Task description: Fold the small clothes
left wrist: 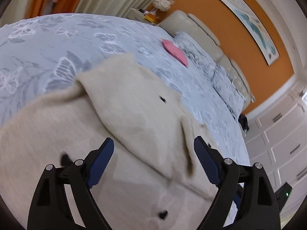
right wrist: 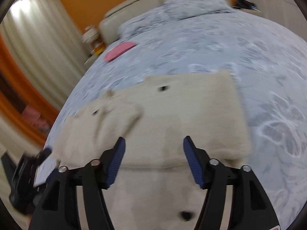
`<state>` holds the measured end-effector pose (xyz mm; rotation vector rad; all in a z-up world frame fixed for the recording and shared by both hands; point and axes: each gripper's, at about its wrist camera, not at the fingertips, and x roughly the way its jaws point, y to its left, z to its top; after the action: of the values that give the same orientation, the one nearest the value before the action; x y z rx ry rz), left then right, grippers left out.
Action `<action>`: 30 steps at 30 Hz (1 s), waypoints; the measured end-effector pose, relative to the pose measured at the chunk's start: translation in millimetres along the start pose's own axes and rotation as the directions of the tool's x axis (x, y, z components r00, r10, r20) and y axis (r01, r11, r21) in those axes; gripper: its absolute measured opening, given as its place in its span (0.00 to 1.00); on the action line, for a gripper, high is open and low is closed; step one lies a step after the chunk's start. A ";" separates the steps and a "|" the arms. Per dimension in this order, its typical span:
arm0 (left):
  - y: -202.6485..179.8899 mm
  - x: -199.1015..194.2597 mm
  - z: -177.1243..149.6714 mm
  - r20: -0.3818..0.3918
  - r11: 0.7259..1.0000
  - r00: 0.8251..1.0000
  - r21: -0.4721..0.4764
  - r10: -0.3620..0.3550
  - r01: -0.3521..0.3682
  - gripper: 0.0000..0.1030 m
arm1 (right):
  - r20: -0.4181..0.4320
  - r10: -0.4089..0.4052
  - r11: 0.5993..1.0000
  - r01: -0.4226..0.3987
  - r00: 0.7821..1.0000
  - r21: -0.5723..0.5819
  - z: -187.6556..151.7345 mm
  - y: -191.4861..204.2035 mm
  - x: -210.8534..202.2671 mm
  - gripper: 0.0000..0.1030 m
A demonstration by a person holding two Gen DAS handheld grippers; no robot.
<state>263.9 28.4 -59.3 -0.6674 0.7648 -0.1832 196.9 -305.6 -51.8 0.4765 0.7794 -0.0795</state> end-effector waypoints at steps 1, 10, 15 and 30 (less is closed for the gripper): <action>6.7 2.1 8.5 0.008 1.000 1.000 -0.017 0.006 -0.006 0.81 | -0.018 0.005 0.999 -0.006 1.000 -0.044 0.2 17.7 6.7 0.65; 77.7 17.2 31.1 0.010 0.977 1.000 -0.211 0.024 -0.021 0.78 | -0.105 -0.199 0.906 0.143 0.974 -0.397 17.9 136.9 121.2 0.68; 75.7 20.0 35.5 0.009 0.987 0.999 -0.155 0.040 -0.039 0.77 | -0.093 -0.098 0.970 0.075 0.991 -0.231 46.0 101.8 100.5 0.09; 65.6 28.8 26.7 -0.016 0.989 1.000 -0.144 0.021 -0.023 0.77 | -0.067 0.089 0.969 -0.070 0.994 0.238 19.5 -85.3 50.4 0.46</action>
<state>297.7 81.6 -102.5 -0.7952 0.8045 -0.1133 225.1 -385.0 -107.4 0.7391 0.8299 -0.0794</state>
